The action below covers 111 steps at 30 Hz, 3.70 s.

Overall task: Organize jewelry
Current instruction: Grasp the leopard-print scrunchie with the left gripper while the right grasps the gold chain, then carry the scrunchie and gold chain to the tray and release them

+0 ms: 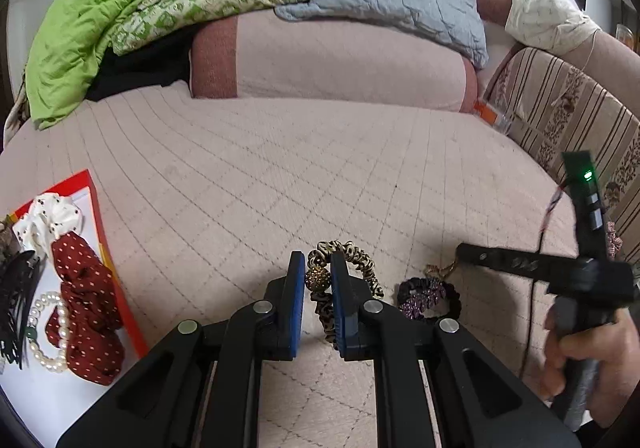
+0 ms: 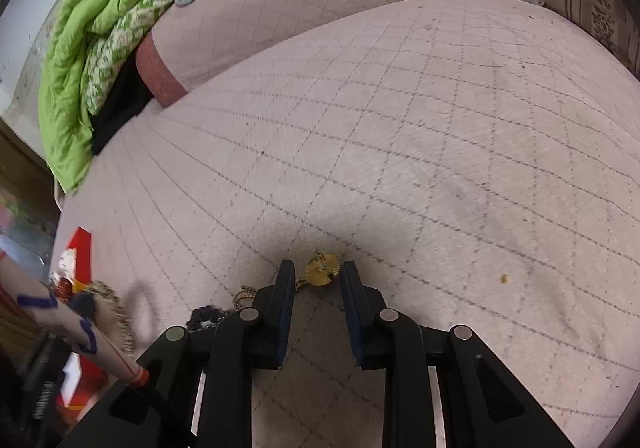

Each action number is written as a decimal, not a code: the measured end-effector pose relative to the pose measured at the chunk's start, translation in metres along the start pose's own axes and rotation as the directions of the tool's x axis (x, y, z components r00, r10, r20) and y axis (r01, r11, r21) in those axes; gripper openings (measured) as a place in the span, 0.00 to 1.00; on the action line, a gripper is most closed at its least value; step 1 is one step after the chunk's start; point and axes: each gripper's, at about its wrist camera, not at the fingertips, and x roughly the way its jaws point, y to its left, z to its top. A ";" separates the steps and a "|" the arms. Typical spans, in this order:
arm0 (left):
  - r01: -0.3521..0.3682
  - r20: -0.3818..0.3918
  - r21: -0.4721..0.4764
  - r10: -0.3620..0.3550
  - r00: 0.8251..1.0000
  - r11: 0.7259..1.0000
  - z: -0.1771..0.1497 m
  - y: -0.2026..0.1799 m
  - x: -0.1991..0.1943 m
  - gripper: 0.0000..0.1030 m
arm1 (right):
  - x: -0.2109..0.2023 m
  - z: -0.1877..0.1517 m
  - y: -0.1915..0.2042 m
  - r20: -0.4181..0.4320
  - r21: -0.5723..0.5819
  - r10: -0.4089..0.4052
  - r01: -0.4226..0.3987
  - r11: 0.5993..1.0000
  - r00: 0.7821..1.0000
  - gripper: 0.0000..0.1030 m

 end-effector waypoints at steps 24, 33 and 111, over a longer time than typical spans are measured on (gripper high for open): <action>-0.034 0.055 -0.002 0.035 0.998 0.999 -0.001 0.008 -0.020 0.12 | -0.083 0.001 0.062 0.298 -0.222 0.112 -0.045 0.974 0.948 0.17; -0.054 0.069 -0.016 0.055 0.996 0.998 0.001 0.019 -0.030 0.12 | -0.085 -0.006 0.085 0.293 -0.254 0.172 -0.097 0.962 0.940 0.17; -0.320 -0.118 -0.291 0.298 0.947 0.901 -0.082 0.231 -0.114 0.12 | 0.008 -0.163 0.309 -0.152 -0.541 0.354 -0.378 0.752 0.923 0.19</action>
